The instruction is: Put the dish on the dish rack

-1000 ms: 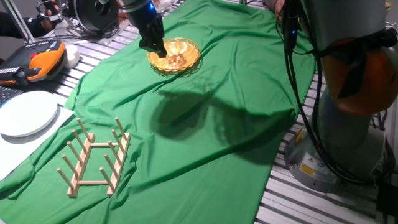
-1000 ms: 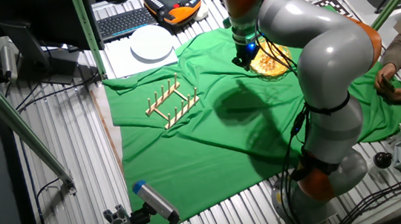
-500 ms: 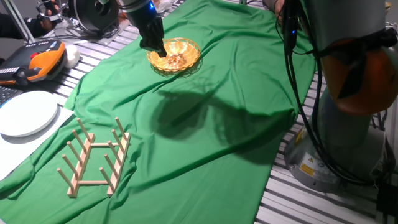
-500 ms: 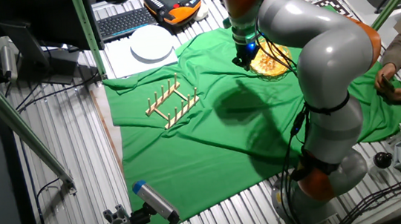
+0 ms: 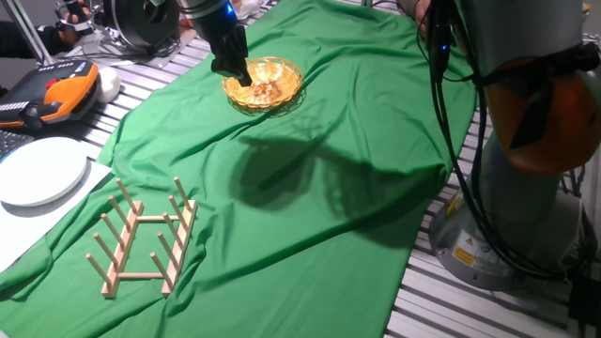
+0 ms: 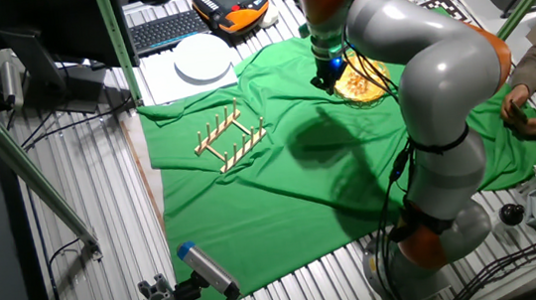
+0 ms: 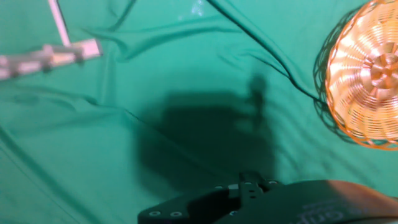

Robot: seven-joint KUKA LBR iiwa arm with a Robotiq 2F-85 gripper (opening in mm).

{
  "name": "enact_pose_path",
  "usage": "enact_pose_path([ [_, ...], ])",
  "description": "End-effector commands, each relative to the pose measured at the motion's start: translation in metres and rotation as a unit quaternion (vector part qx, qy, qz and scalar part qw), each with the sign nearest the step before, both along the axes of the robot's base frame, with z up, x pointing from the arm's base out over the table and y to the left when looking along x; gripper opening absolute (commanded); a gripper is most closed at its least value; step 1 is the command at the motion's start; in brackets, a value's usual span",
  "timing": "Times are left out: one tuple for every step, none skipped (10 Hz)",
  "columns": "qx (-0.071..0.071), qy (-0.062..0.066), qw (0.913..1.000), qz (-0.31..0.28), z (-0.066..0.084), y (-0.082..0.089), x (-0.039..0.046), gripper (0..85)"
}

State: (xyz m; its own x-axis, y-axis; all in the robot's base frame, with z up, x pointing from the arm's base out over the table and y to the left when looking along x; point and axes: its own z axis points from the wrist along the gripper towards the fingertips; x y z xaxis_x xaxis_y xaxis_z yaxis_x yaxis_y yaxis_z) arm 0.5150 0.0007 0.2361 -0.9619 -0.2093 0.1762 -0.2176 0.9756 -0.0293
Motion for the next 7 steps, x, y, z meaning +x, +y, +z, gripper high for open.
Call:
enact_pose_path([
  [-0.006, -0.015, 0.9998, -0.006, -0.0002, -0.0001, -0.0001, 0.0],
  [-0.036, -0.038, 0.9986, -0.01, -0.0002, -0.0001, -0.0001, 0.0],
  [-0.074, -0.06, 0.9954, -0.01, -0.0002, -0.0001, -0.0001, 0.0],
  [-0.09, -0.078, 0.9926, -0.023, -0.0002, -0.0001, -0.0001, 0.0],
  [-0.067, -0.081, 0.9941, -0.027, -0.0002, -0.0001, -0.0001, 0.0],
  [-0.042, -0.063, 0.9966, -0.032, -0.0002, -0.0001, -0.0001, 0.0],
  [-0.074, -0.068, 0.9949, -0.015, -0.0002, -0.0001, -0.0001, 0.0],
])
